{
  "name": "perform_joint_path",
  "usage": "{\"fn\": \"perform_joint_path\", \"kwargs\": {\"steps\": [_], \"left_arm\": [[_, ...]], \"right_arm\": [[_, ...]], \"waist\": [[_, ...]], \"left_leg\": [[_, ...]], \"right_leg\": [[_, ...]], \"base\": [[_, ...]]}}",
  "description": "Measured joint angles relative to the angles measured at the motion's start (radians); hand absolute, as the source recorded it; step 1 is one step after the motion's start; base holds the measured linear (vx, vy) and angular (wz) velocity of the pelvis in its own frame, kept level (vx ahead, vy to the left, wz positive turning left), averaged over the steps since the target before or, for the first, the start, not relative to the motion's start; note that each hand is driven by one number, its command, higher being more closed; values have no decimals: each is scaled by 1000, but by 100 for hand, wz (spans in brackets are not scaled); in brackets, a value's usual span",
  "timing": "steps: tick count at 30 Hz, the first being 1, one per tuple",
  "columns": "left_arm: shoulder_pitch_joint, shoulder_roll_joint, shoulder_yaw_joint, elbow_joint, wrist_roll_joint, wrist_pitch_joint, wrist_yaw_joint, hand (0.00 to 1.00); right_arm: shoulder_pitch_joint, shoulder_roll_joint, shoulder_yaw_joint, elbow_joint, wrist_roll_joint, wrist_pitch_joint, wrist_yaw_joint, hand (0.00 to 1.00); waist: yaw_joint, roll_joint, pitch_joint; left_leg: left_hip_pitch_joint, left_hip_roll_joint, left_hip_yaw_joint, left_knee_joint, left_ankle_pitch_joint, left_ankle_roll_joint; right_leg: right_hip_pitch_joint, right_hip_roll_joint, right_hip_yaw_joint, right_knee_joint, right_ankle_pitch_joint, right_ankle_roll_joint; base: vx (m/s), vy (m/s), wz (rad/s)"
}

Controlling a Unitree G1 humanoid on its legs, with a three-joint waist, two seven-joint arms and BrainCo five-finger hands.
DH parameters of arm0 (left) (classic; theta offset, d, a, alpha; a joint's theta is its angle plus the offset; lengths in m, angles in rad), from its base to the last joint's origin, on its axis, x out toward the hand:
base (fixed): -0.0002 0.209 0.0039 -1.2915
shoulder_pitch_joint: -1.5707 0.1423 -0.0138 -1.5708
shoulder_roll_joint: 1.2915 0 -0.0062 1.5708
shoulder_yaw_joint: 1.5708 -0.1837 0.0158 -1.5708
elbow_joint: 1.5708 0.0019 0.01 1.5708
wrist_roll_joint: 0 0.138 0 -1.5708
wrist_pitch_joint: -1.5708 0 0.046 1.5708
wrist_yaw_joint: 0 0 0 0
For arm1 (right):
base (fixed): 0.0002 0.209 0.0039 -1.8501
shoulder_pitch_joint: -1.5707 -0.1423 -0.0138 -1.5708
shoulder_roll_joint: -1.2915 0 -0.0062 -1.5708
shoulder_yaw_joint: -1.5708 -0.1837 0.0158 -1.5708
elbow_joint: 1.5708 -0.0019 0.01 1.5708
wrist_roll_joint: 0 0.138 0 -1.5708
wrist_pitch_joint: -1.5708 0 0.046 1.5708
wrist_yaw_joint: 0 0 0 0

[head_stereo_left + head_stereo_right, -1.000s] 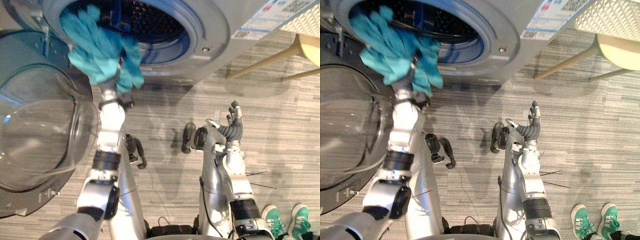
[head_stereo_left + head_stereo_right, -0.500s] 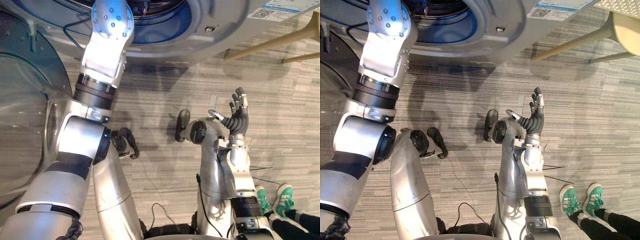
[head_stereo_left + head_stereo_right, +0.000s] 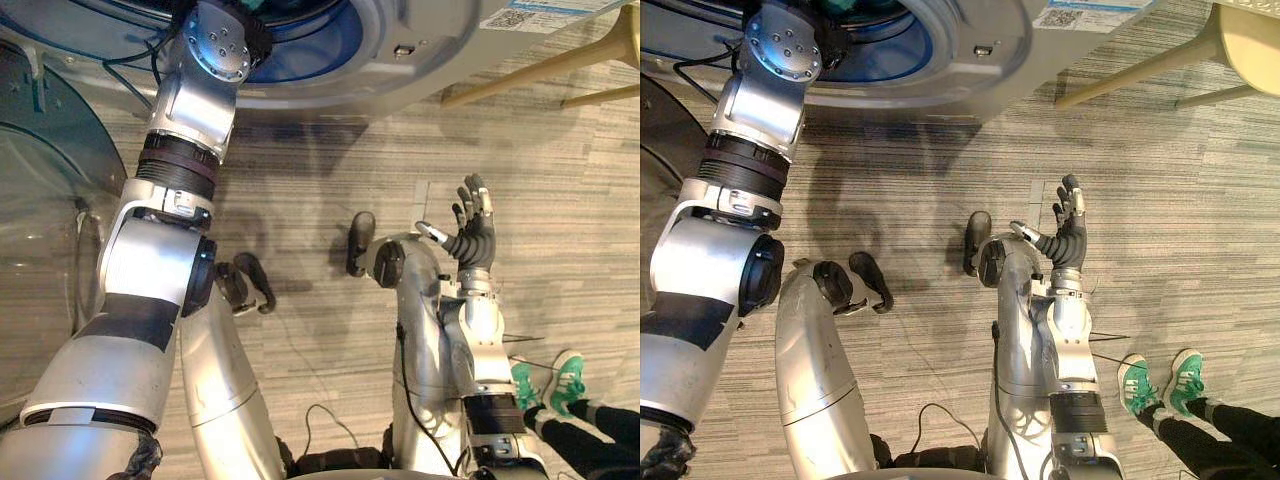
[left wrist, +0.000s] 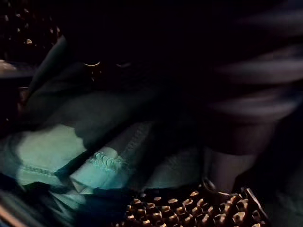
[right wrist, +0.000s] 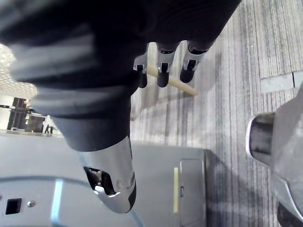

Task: Pick up the laundry basket with both hands and put the clothes into the washing machine.

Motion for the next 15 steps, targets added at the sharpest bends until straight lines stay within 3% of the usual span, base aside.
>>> {"fn": "perform_joint_path", "kwargs": {"steps": [5, 9, 15], "left_arm": [[109, -8, 83, -157, -43, 4, 69, 0], [250, -7, 144, -308, -69, 5, 129, 0], [507, -34, 182, -442, -4, 51, 138, 0]], "right_arm": [[45, 4, 3, 1, -1, -1, 0, 0], [57, 8, 3, 1, -1, 1, 0, 0], [81, 6, 1, -1, -1, 7, 6, 0]], "waist": [[-1, 0, -1], [23, -2, -3], [35, -3, -5]], "left_leg": [[59, -19, -3, -60, 27, -7], [121, -25, -14, -139, 62, -27], [267, -38, -13, -288, 115, -55]], "right_leg": [[69, -15, -17, -42, 0, 0], [143, -15, -46, -103, 3, -5], [296, -13, -85, -221, 16, -27]], "base": [[-15, -46, 13], [-28, -83, 16], [-26, -87, 13]]}}
